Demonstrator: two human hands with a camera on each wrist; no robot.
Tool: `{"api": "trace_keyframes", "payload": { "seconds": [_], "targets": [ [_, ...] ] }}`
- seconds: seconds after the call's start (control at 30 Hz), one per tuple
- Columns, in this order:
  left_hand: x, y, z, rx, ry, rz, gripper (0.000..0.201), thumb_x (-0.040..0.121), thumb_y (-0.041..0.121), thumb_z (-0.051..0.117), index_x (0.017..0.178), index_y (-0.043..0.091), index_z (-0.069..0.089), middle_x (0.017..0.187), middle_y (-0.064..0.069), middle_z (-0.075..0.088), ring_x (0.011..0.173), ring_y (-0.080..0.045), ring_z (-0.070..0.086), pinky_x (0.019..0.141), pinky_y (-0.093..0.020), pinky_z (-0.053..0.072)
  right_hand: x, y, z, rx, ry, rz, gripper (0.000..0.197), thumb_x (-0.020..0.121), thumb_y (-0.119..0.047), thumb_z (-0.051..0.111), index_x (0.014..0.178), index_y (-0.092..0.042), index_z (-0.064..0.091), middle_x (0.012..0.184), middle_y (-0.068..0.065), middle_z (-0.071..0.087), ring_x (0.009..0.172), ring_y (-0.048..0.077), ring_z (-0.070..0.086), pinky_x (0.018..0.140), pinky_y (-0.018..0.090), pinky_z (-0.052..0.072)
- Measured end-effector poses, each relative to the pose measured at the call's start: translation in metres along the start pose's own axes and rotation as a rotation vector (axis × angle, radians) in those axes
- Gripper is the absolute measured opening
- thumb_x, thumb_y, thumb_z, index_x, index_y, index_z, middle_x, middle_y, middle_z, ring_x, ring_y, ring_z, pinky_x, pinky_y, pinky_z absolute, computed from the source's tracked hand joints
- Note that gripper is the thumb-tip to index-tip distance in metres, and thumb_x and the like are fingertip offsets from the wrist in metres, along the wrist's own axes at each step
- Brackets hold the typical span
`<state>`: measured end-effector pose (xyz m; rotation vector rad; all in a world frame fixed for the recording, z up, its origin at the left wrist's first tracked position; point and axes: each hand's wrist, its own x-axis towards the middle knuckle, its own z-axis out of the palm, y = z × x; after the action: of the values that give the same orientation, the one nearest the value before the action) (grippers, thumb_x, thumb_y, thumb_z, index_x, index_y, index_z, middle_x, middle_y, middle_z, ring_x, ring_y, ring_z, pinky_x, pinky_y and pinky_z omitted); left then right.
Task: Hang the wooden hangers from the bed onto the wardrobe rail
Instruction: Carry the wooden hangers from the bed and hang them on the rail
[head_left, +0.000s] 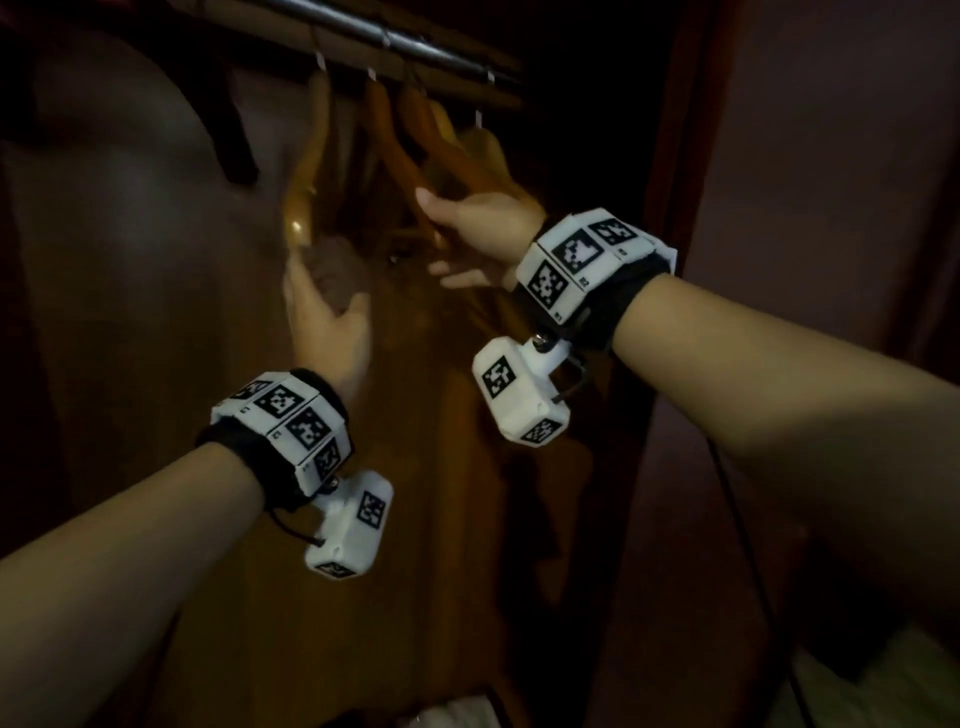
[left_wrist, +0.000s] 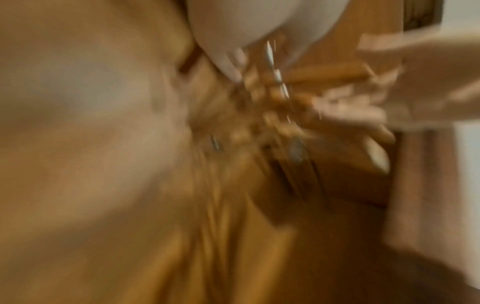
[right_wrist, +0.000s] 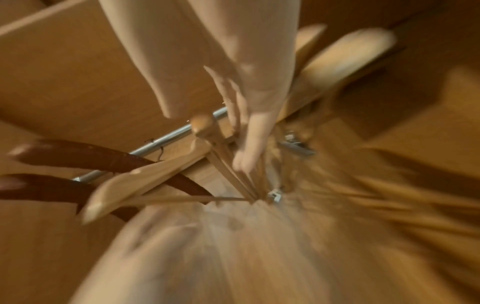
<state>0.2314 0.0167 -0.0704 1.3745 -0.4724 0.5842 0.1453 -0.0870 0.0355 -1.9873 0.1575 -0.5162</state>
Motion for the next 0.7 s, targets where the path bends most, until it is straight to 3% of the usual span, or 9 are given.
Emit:
{"api": "trace_keyframes", "payload": {
  "seconds": [0.07, 0.1, 0.13, 0.2, 0.27, 0.37, 0.43, 0.63, 0.7],
  "targets": [
    [-0.028, -0.002, 0.029, -0.063, -0.019, -0.105, 0.066, 0.087, 0.008, 0.054, 0.145, 0.018, 0.025, 0.143, -0.007, 0.035, 0.129, -0.021, 0.039, 0.109, -0.028, 0.028, -0.024, 0.012, -0.015, 0.044, -0.046, 0.027, 0.049, 0.093, -0.038, 0.053, 0.128, -0.004, 0.047, 0.101, 0.011, 0.055, 0.090, 0.023, 0.062, 0.078, 0.033, 0.055],
    [-0.041, -0.003, 0.043, -0.111, -0.048, -0.150, 0.062, 0.085, 0.009, 0.053, 0.142, 0.020, 0.030, 0.137, -0.007, 0.041, 0.121, -0.022, 0.047, 0.108, -0.036, 0.035, -0.036, 0.018, -0.025, 0.045, -0.042, 0.030, 0.052, 0.094, -0.036, 0.051, 0.133, -0.002, 0.042, 0.103, 0.014, 0.055, 0.089, 0.024, 0.062, 0.079, 0.033, 0.054],
    [-0.054, -0.001, 0.058, -0.154, -0.085, -0.187, 0.057, 0.084, 0.009, 0.052, 0.137, 0.021, 0.036, 0.128, -0.004, 0.047, 0.110, -0.020, 0.053, 0.103, -0.042, 0.042, -0.049, 0.024, -0.038, 0.049, -0.027, 0.033, 0.050, 0.095, -0.035, 0.050, 0.131, -0.001, 0.044, 0.098, 0.015, 0.058, 0.085, 0.023, 0.063, 0.077, 0.031, 0.054],
    [-0.081, 0.007, 0.085, -0.214, -0.159, -0.234, 0.043, 0.085, 0.006, 0.053, 0.123, 0.024, 0.045, 0.110, 0.003, 0.053, 0.094, -0.012, 0.054, 0.094, -0.041, 0.047, -0.075, 0.038, -0.065, 0.057, -0.007, 0.048, 0.038, 0.096, -0.031, 0.050, 0.118, -0.001, 0.052, 0.082, 0.012, 0.061, 0.071, 0.019, 0.062, 0.068, 0.026, 0.055],
    [-0.110, 0.023, 0.112, -0.248, -0.219, -0.246, 0.033, 0.086, 0.006, 0.052, 0.112, 0.026, 0.048, 0.095, 0.009, 0.054, 0.090, -0.012, 0.054, 0.091, -0.039, 0.047, -0.105, 0.054, -0.093, 0.055, 0.010, 0.068, 0.025, 0.096, -0.027, 0.050, 0.103, -0.004, 0.056, 0.075, 0.010, 0.060, 0.063, 0.016, 0.061, 0.064, 0.024, 0.056],
    [-0.156, 0.052, 0.156, -0.271, -0.292, -0.231, 0.024, 0.084, 0.011, 0.050, 0.103, 0.025, 0.052, 0.092, 0.003, 0.059, 0.092, -0.022, 0.060, 0.089, -0.044, 0.050, -0.154, 0.081, -0.147, 0.036, 0.138, 0.104, 0.020, 0.096, -0.025, 0.052, 0.092, -0.006, 0.058, 0.072, 0.010, 0.060, 0.059, 0.016, 0.059, 0.062, 0.025, 0.056],
    [-0.192, 0.075, 0.186, -0.294, -0.343, -0.241, 0.021, 0.083, 0.011, 0.049, 0.100, 0.023, 0.054, 0.089, 0.001, 0.059, 0.088, -0.024, 0.061, 0.084, -0.042, 0.051, -0.193, 0.097, -0.190, 0.030, 0.258, 0.131, 0.020, 0.095, -0.023, 0.053, 0.086, -0.007, 0.058, 0.070, 0.010, 0.059, 0.055, 0.016, 0.057, 0.060, 0.027, 0.055],
    [-0.344, 0.160, 0.275, -0.435, -0.574, -0.363, 0.022, 0.082, 0.003, 0.046, 0.087, 0.023, 0.054, 0.081, -0.002, 0.057, 0.069, -0.015, 0.053, 0.065, -0.031, 0.045, -0.340, 0.138, -0.318, 0.064, 0.578, 0.249, 0.023, 0.097, -0.021, 0.050, 0.078, -0.008, 0.055, 0.064, 0.008, 0.053, 0.050, 0.015, 0.051, 0.056, 0.027, 0.051],
    [-0.407, 0.193, 0.302, -0.473, -0.646, -0.423, 0.020, 0.084, 0.002, 0.046, 0.091, 0.018, 0.055, 0.074, 0.002, 0.055, 0.062, -0.009, 0.051, 0.059, -0.026, 0.044, -0.401, 0.152, -0.360, 0.104, 0.688, 0.314, 0.023, 0.097, -0.018, 0.048, 0.077, -0.007, 0.052, 0.060, 0.007, 0.048, 0.045, 0.013, 0.046, 0.051, 0.023, 0.046]
  ]
}}
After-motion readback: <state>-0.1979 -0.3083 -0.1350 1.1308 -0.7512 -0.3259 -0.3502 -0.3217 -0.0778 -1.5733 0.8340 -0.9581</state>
